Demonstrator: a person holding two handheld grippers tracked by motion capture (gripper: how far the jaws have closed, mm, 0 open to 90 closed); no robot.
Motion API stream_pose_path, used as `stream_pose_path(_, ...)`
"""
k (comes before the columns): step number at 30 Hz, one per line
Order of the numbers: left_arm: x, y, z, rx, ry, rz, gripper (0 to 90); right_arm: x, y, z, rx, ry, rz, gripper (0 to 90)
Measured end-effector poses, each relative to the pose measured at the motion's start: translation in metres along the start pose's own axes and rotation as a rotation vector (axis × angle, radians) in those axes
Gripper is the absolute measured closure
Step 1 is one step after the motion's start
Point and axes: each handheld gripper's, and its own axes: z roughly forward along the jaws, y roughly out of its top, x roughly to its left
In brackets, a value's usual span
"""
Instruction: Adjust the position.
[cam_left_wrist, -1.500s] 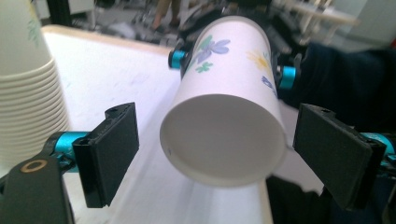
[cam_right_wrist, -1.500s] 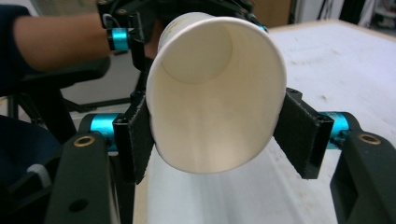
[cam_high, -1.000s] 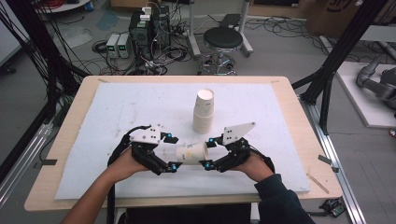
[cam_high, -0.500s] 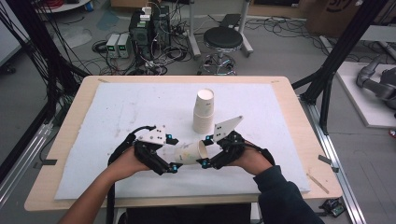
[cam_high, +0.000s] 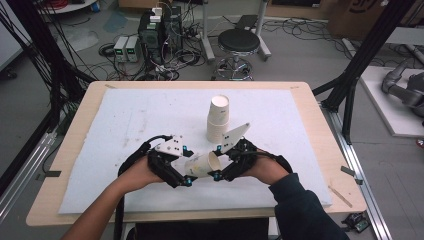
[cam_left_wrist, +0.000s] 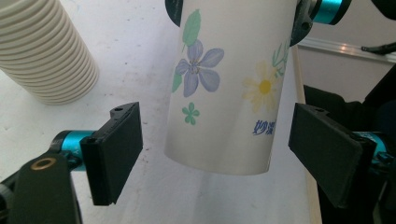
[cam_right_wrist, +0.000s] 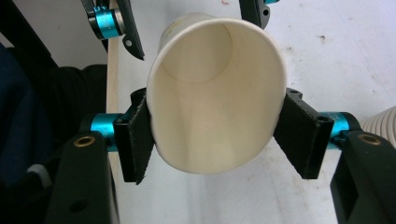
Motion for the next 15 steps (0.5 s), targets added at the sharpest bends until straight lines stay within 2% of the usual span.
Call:
stream_pose_path(4,-0.001,0.003,0.006,0.035,-0.01,0.02,19.7,0.001,0.004,0.001,0.03,-0.004,-0.02,34.5)
stream_pose_path(8,-0.003,0.005,0.01,0.041,-0.016,0.02,20.1,0.003,0.01,0.004,0.092,-0.005,-0.04,34.5)
stream_pose_path(12,-0.003,0.007,0.014,0.077,-0.031,0.031,22.9,0.005,0.015,0.009,0.139,0.0,-0.061,34.4)
stream_pose_path(15,-0.004,0.008,0.017,0.091,-0.04,0.038,24.2,0.005,0.017,0.01,0.154,0.009,-0.066,34.5)
